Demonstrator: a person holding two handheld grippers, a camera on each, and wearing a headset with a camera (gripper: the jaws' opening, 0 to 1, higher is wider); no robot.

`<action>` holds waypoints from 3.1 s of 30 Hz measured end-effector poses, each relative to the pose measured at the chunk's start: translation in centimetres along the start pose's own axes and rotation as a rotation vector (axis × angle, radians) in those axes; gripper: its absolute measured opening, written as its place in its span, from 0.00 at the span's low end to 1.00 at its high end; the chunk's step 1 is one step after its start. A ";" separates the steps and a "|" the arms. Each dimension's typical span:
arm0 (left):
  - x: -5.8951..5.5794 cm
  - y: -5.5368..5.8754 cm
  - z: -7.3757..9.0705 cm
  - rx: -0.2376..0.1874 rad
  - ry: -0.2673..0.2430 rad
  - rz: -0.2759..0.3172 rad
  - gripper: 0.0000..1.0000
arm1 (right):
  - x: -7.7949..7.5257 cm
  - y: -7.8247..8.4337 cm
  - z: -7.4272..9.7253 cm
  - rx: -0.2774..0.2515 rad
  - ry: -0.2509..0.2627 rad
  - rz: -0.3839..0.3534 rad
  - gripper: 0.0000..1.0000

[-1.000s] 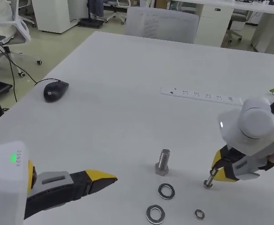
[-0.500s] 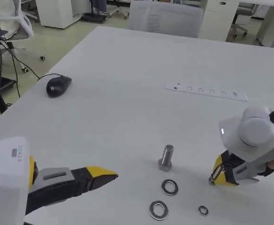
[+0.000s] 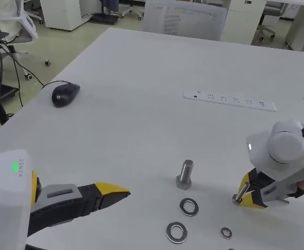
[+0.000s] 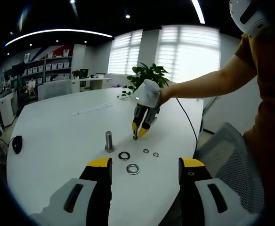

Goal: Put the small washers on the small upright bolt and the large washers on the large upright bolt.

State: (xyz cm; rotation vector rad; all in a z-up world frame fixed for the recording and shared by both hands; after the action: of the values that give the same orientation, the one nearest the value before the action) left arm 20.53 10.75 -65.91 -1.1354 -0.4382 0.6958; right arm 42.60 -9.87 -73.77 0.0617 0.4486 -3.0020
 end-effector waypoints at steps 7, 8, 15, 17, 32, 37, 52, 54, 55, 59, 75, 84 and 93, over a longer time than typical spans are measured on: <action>-0.1 -0.2 0.2 -0.006 0.001 -0.008 0.56 | 0.6 0.6 0.9 -0.009 0.011 -0.033 0.14; -0.2 -0.2 0.2 -0.005 0.002 -0.011 0.56 | 0.7 0.7 1.0 -0.009 0.011 -0.035 0.14; -0.4 -0.5 0.4 -0.012 0.005 -0.021 0.56 | 2.4 1.1 1.9 -0.013 0.002 -0.051 0.14; -0.6 -0.6 0.5 -0.018 0.007 -0.025 0.56 | 2.8 1.1 1.9 -0.014 0.001 -0.052 0.14; -0.9 -0.7 0.8 -0.025 0.022 -0.044 0.56 | 8.1 -0.6 1.6 -0.041 -0.081 -0.013 0.15; -0.9 -0.9 0.9 -0.030 0.024 -0.049 0.56 | 9.2 -0.9 1.1 -0.038 -0.101 -0.002 0.16; -1.2 -1.0 1.3 -0.039 0.019 -0.051 0.56 | 10.2 -1.1 -0.4 -0.018 -0.124 0.025 0.21; -1.2 -1.0 1.3 -0.038 0.019 -0.051 0.56 | 10.2 -1.1 -0.6 -0.017 -0.127 0.027 0.21; -1.2 -1.0 1.3 -0.038 0.018 -0.051 0.56 | 10.2 -1.1 -0.6 -0.018 -0.125 0.030 0.21; -1.2 -1.0 1.4 -0.039 0.012 -0.049 0.56 | 10.1 -1.1 -0.9 -0.022 -0.120 0.050 0.20; -1.1 -0.8 1.2 -0.037 0.006 -0.041 0.56 | 10.2 -1.0 -0.8 -0.019 -0.116 0.119 0.18; -1.3 -0.8 1.2 -0.038 0.003 -0.039 0.56 | 10.1 -1.2 -0.9 0.001 -0.104 0.146 0.13; -1.3 -0.6 1.1 -0.037 0.005 -0.040 0.56 | 9.8 -1.1 -0.8 -0.001 -0.098 0.108 0.12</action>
State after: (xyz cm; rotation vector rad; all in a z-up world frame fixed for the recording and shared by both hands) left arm 19.08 10.47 -64.88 -1.1596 -0.4702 0.6524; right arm 32.72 -9.55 -74.77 -0.0589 0.4228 -2.8829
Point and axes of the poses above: the centre of the closed fingertips' face, and the gripper's own axes: z roughly backward along the fingers, x roughly to its left, y roughly out of its underside, the point moved 8 cm from there along z, roughly backward along the fingers, and after that the axes turned 8 degrees about -z, right-handed, at the moved point
